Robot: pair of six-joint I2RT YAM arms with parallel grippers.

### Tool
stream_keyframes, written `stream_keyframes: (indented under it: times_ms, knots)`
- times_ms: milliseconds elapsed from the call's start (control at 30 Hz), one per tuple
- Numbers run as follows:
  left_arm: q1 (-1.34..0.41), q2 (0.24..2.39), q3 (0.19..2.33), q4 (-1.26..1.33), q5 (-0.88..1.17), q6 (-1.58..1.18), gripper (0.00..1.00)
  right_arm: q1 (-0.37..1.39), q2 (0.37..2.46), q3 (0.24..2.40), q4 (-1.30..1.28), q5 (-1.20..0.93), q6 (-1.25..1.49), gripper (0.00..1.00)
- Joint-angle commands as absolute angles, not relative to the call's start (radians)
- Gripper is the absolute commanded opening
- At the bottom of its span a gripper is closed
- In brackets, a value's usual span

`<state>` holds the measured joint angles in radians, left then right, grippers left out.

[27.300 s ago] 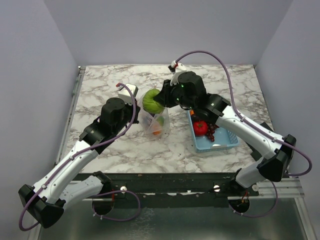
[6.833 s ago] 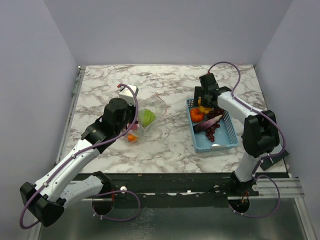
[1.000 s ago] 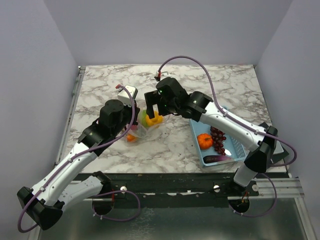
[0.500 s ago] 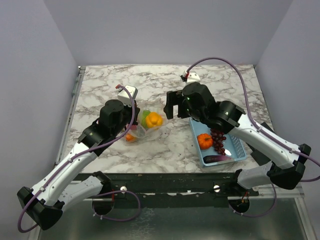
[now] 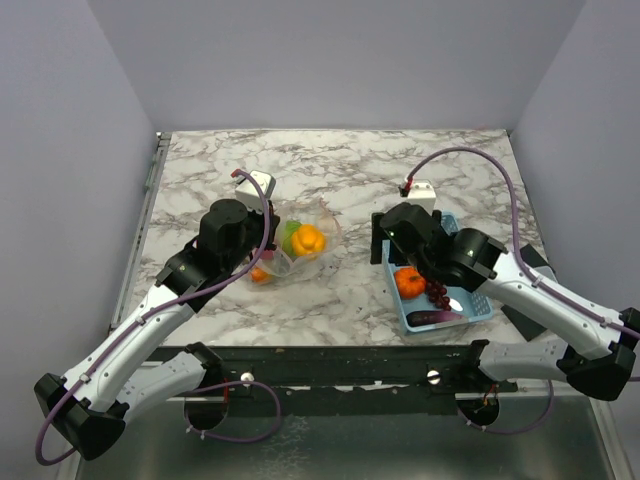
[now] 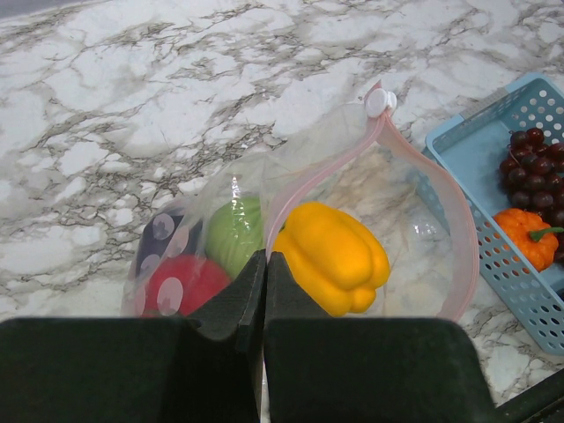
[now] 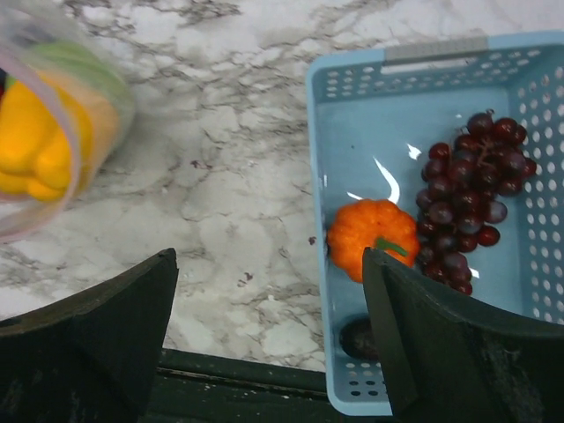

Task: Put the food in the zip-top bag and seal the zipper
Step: Pick up the fake vegetable from the bin.

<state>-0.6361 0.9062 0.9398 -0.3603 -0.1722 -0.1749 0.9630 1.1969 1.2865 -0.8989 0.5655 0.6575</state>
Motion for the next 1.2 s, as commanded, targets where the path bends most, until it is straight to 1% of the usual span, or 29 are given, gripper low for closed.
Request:
stream_keyframes:
  times_ms: [0, 167, 533, 733, 867, 933, 1167]
  knots:
    - [-0.634, 0.903, 0.927, -0.346, -0.163, -0.181, 0.00, 0.943, 1.145, 1.191, -0.998, 0.637, 0.761, 0.89]
    - [-0.634, 0.911, 0.928, -0.348, -0.161, -0.181, 0.00, 0.874, 1.115, 1.078, -0.977, 0.592, 0.796, 0.89]
    - [-0.634, 0.910, 0.928, -0.350, -0.161, -0.181, 0.00, 0.702, 1.132, 0.936, -0.892, 0.502, 0.851, 0.89]
    - [-0.633, 0.911, 0.928, -0.349, -0.159, -0.182, 0.00, 0.634, 1.171, 0.904, -0.864, 0.467, 0.898, 0.94]
    - [-0.634, 0.910, 0.928, -0.350, -0.160, -0.184, 0.00, 0.615, 1.186, 0.877, -0.817, 0.429, 0.928, 0.95]
    - [-0.634, 0.911, 0.928, -0.350, -0.160, -0.183, 0.00, 0.611, 1.202, 0.870, -0.809, 0.421, 0.961, 0.98]
    - [-0.634, 0.914, 0.930, -0.351, -0.155, -0.184, 0.00, 0.603, 1.269, 0.866, -0.811, 0.409, 1.078, 1.00]
